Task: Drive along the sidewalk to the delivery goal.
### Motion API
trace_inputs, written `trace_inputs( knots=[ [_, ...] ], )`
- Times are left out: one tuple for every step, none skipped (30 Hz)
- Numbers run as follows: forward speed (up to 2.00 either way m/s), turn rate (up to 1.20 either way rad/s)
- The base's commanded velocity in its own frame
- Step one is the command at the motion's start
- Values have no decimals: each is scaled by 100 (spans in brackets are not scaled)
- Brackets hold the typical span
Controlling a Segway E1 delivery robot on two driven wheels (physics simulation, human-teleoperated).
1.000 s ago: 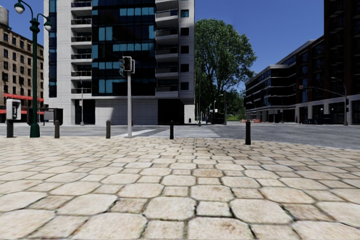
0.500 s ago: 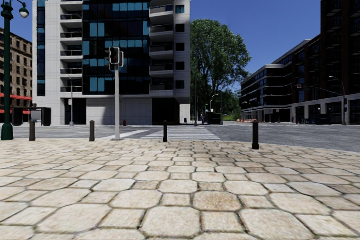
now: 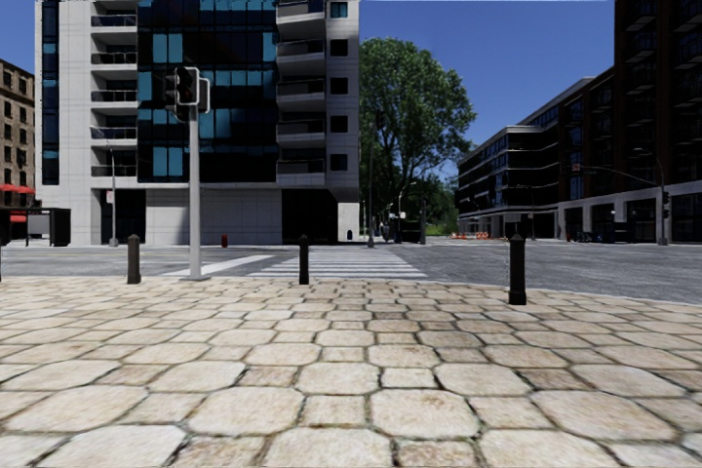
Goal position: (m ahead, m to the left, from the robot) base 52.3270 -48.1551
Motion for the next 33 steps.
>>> trace_inputs(
  knots=[
    [200,-21],
    [200,-21],
    [200,-21],
    [200,-21],
    [200,-21],
    [200,-21],
    [200,-3],
    [200,0],
    [200,0],
    [200,0],
    [200,0],
    [200,0],
    [200,0],
    [200,0],
    [200,0],
    [200,0],
    [200,0],
    [200,0],
    [200,0],
    [200,0],
    [200,0],
    [200,0],
    [200,0],
    [200,0],
    [200,0],
    [200,0],
    [200,0],
    [200,0],
    [200,0],
    [200,0],
    [200,0],
    [200,0],
    [200,0]
  ],
)
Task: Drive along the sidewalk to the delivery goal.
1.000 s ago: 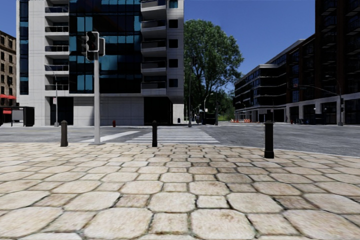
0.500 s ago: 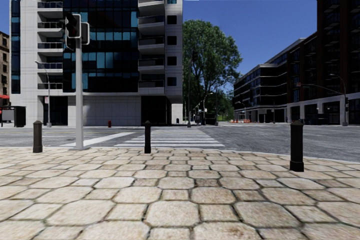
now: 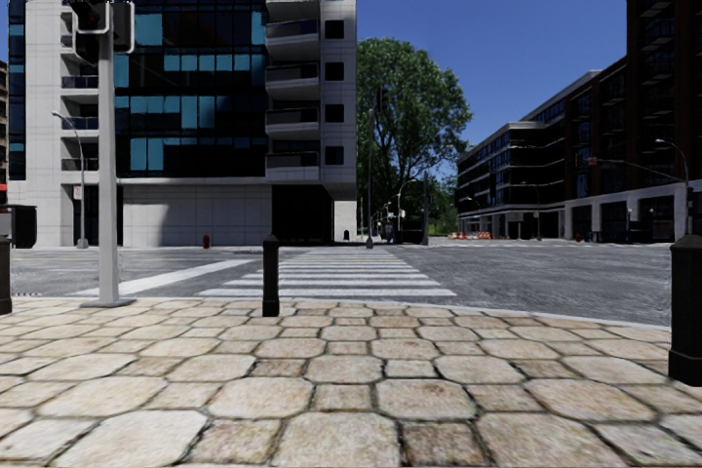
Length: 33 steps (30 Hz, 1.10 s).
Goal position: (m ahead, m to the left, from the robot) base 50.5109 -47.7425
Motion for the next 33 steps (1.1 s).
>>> trace_inputs(
  knots=[
    [200,0],
    [200,0],
    [200,0],
    [200,0],
    [200,0],
    [200,0],
    [200,0],
    [200,0],
    [200,0],
    [200,0],
    [200,0],
    [200,0],
    [200,0],
    [200,0],
    [200,0],
    [200,0],
    [200,0],
    [200,0],
    [200,0],
    [200,0],
    [200,0],
    [200,0],
    [200,0],
    [200,0],
    [200,0],
    [200,0],
    [200,0],
    [200,0],
    [200,0],
    [200,0],
    [200,0],
    [200,0],
    [200,0]
  ],
)
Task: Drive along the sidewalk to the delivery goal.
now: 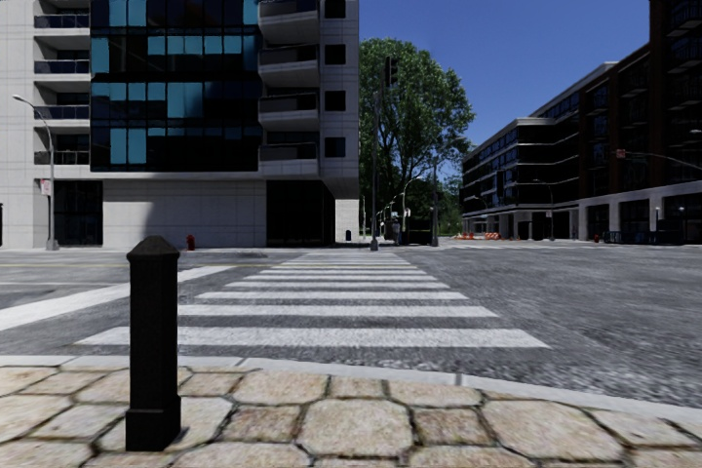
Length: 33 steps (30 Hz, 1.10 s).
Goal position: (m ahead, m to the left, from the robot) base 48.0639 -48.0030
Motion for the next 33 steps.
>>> trace_inputs(
  knots=[
    [200,0],
    [200,0],
    [200,7],
    [200,7],
    [200,12],
    [200,15],
    [200,17],
    [200,19],
    [200,19],
    [200,20],
    [200,20],
    [200,21],
    [200,21],
    [200,21],
    [200,21],
    [200,21],
    [200,21],
    [200,21],
    [200,23],
    [200,27],
    [200,30],
    [200,30],
    [200,31],
    [200,31],
    [200,32],
    [200,32],
    [200,32],
    [200,32],
    [200,32],
    [200,32],
    [200,32],
    [200,30],
    [200,29]
  ],
)
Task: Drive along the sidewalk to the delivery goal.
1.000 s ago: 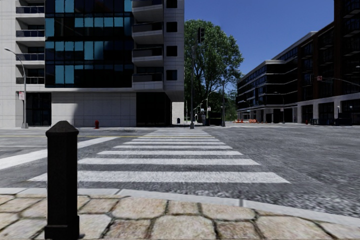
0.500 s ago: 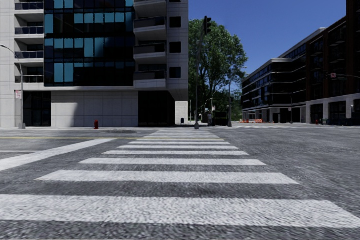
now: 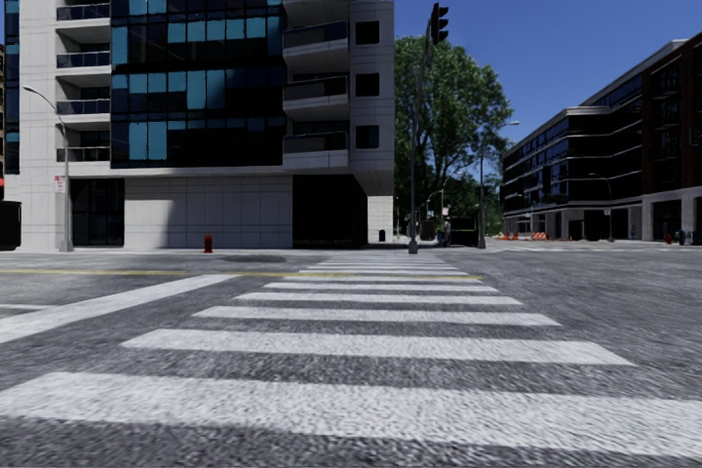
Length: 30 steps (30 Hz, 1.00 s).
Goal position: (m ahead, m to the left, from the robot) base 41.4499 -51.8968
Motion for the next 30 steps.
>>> trace_inputs(
  knots=[
    [200,29],
    [200,29],
    [200,28],
    [200,21],
    [200,11],
    [200,0],
    [200,0],
    [200,0],
    [200,0],
    [200,0],
    [200,0],
    [200,0],
    [200,0],
    [200,0],
    [200,0],
    [200,0],
    [200,0],
    [200,0],
    [200,0],
    [200,0],
    [200,0],
    [200,0],
    [200,0],
    [200,0],
    [200,0],
    [200,0],
    [200,0],
    [200,0],
    [200,0],
    [200,0]
  ],
)
